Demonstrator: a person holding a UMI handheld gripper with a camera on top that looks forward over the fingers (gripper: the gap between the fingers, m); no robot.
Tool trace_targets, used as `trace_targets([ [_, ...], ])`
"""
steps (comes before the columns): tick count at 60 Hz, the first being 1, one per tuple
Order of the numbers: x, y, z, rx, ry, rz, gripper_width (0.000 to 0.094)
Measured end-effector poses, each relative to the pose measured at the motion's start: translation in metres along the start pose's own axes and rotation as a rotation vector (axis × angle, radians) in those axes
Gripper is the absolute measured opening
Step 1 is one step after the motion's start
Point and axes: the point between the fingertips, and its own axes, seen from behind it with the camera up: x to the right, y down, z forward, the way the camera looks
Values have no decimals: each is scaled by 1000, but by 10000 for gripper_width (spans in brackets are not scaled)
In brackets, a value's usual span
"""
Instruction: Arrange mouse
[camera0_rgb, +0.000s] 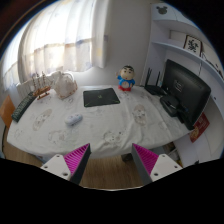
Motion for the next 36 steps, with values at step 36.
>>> trace_targets([
  [36, -94, -2, 26, -17, -133, -89, 856],
])
